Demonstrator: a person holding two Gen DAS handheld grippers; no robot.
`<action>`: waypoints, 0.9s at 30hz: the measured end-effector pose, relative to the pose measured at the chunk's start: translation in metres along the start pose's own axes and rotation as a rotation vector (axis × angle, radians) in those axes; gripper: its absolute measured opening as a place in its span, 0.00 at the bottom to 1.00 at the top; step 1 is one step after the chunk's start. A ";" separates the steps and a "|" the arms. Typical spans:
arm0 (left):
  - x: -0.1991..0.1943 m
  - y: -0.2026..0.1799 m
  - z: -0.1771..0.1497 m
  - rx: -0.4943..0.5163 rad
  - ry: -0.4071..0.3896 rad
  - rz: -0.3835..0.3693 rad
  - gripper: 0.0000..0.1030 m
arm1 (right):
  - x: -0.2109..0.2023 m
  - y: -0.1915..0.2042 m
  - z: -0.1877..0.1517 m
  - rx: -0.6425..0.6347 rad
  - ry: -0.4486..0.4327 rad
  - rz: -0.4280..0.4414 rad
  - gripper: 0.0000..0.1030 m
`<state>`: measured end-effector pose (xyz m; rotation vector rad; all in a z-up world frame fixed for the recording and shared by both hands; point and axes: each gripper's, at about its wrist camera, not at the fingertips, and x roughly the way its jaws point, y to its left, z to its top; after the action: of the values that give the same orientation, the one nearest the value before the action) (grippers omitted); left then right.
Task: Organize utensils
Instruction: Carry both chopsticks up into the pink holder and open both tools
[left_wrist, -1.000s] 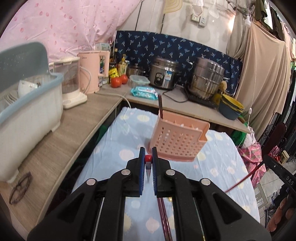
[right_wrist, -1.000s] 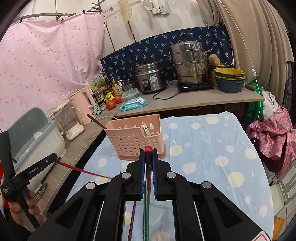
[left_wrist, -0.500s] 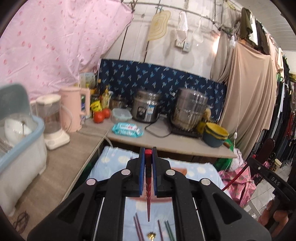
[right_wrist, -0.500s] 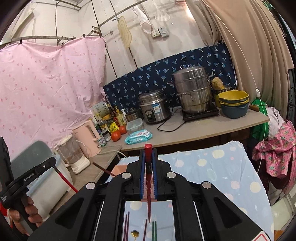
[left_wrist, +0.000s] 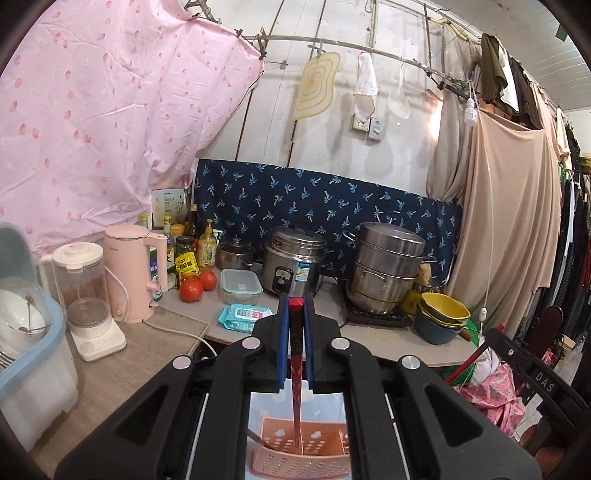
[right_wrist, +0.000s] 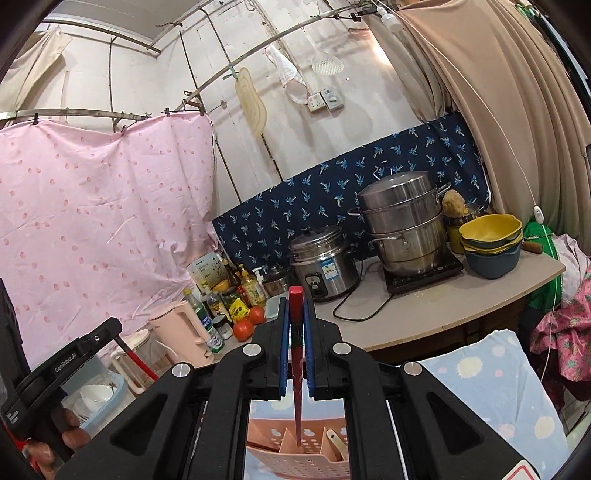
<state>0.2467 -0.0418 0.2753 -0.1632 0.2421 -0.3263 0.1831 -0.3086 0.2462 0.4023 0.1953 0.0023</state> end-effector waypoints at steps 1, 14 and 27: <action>0.006 0.002 -0.002 0.001 0.009 0.003 0.07 | 0.008 -0.001 -0.004 0.003 0.014 -0.001 0.07; 0.053 0.023 -0.063 -0.013 0.170 0.031 0.07 | 0.067 -0.019 -0.073 0.022 0.208 -0.031 0.07; 0.055 0.037 -0.090 -0.063 0.219 0.106 0.42 | 0.073 -0.033 -0.098 0.057 0.248 -0.081 0.20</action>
<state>0.2852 -0.0365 0.1705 -0.1761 0.4767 -0.2310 0.2351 -0.2975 0.1312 0.4501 0.4569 -0.0335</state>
